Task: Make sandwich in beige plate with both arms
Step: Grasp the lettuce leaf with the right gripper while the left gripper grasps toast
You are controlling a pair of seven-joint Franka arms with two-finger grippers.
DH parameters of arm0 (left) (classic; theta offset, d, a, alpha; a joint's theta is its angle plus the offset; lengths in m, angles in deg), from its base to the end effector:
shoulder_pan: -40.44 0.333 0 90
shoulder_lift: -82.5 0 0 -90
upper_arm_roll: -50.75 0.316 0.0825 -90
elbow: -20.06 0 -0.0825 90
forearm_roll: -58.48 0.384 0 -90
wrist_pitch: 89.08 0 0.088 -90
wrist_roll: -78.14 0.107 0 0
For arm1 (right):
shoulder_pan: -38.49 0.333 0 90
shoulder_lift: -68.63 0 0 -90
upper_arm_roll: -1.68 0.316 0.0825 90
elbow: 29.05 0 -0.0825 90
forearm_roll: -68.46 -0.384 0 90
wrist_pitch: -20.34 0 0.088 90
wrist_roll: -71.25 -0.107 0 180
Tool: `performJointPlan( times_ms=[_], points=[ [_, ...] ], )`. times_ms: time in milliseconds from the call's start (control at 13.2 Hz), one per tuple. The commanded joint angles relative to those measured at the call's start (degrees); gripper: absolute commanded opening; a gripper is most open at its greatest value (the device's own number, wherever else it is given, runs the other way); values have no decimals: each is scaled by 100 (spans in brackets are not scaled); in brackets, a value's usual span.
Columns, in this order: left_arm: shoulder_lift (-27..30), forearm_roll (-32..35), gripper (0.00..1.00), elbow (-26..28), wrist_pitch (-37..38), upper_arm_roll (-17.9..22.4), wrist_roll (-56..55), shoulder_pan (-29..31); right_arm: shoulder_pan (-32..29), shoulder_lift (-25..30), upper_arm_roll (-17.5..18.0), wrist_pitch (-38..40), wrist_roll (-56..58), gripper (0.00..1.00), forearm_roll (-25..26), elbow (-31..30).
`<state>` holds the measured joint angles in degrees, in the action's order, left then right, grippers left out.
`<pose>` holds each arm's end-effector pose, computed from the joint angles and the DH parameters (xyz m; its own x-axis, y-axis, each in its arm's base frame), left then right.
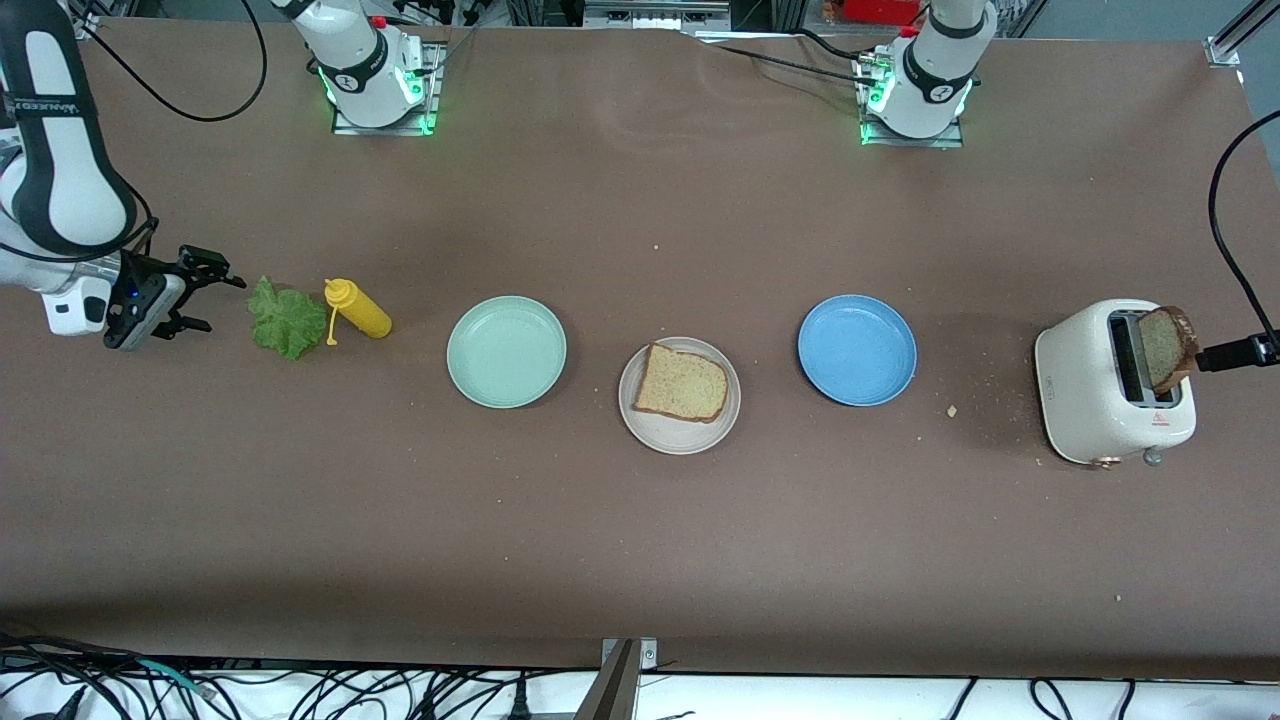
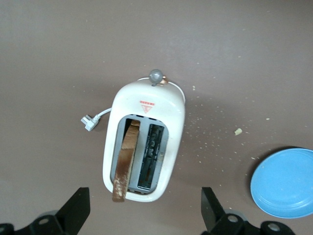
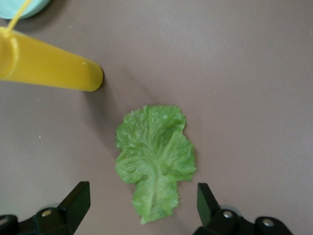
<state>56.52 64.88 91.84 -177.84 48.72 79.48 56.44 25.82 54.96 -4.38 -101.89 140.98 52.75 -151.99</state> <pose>0.6503 0.1793 0.4920 0.9628 0.2192 -0.1583 0.2067 -0.9741 -0.0913 0.5138 -0.1616 0.2742 0.7603 0.6464 0.0631 0.6326 -0.7151 -0.2974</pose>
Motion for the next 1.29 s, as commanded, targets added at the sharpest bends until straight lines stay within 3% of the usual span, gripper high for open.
performJointPlan(
  times_ms=[0,303,833,909,985,1061,1212],
  points=[
    [-258,115,100,37,-159,-51,103,175,-15,75,297,-510,-1125,97,549,-431],
    [-93,63,100,1047,-1001,-77,321,500,2,-3,377,-1083,-2261,96,1447,-898],
    [461,-69,99,2119,-1371,-86,411,562,2,-478,386,-1927,-2333,96,1571,-1031],
    [523,-69,98,2295,-1503,-86,411,588,2,-522,386,-2006,-2333,92,1563,-1031],
    [567,-69,98,2401,-1556,-78,411,597,2,-574,386,-2050,-2333,81,1554,-1031],
    [576,-69,98,2420,-1557,-86,411,606,2,-610,386,-2068,-2342,48,1536,-1031],
    [576,-69,89,2437,-1557,-78,411,606,-7,-619,386,-2068,-2333,21,1536,-1031]
  ],
)
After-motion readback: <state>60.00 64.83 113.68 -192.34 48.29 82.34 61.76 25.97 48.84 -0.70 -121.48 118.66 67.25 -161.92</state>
